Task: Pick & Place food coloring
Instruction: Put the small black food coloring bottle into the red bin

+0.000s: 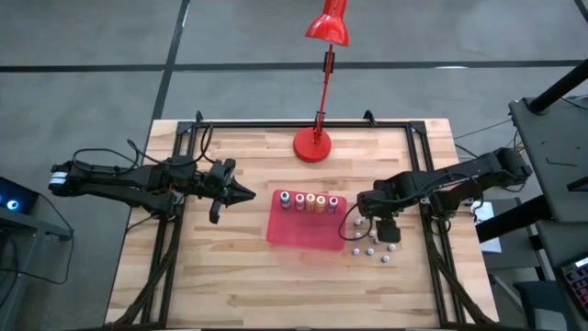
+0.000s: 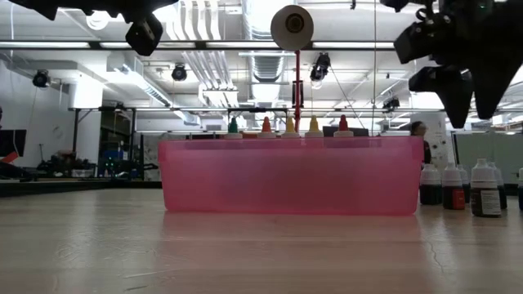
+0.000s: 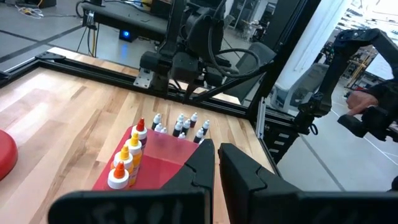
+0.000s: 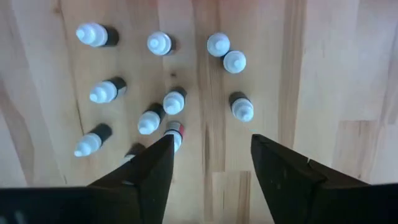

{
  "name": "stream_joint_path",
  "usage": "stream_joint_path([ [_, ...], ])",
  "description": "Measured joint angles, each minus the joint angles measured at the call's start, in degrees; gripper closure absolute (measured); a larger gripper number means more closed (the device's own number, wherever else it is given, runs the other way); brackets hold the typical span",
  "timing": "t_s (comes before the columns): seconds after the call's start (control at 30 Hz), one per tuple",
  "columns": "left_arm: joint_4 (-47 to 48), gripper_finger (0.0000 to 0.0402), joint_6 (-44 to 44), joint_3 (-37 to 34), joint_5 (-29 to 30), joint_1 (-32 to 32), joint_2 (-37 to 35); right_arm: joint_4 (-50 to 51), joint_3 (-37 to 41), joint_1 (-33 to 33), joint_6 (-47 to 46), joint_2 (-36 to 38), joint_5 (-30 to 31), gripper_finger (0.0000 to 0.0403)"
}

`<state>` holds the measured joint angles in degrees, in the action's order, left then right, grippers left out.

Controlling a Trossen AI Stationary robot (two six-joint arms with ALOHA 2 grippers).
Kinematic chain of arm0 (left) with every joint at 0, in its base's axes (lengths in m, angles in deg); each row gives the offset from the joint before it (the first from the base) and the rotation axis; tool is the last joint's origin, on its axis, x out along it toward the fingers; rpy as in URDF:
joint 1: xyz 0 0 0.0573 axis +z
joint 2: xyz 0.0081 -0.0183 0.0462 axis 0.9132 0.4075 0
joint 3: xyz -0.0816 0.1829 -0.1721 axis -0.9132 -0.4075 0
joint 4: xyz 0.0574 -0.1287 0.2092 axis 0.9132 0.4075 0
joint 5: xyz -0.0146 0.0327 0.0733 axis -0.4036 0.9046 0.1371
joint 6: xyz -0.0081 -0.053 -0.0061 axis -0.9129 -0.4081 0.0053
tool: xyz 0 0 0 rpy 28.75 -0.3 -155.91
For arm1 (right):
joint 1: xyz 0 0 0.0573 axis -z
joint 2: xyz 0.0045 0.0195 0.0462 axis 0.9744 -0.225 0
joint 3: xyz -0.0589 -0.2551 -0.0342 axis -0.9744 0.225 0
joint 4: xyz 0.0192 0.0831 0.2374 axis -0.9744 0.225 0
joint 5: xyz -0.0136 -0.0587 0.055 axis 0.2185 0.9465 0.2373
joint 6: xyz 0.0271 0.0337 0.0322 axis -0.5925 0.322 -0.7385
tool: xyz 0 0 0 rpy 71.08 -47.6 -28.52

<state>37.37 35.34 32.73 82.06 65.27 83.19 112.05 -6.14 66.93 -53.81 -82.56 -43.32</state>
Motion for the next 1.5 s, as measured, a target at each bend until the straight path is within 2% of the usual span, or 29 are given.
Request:
stream_joint_path([
  [0.2, 0.00, 0.0402, 0.01, 0.00, 0.00, 0.00, 0.00, -3.71, 5.16, 1.38, 1.87, 2.68, -0.04, 0.0195],
  [0.6, 1.10, 0.0402, -1.61, 0.00, 0.02, -0.01, 0.02, -11.33, 11.17, 6.83, 5.23, 2.66, -0.08, 0.0195],
  [1.2, 1.42, 0.0402, -1.68, 0.00, 1.19, 0.01, 0.02, -13.41, 12.65, 8.04, 6.15, 2.14, -0.19, 0.0195],
  [1.5, 1.42, 0.0402, -1.69, 0.00, 1.25, 0.00, 0.02, -15.52, 12.73, 8.00, 6.51, -4.15, -0.66, 0.0195],
])
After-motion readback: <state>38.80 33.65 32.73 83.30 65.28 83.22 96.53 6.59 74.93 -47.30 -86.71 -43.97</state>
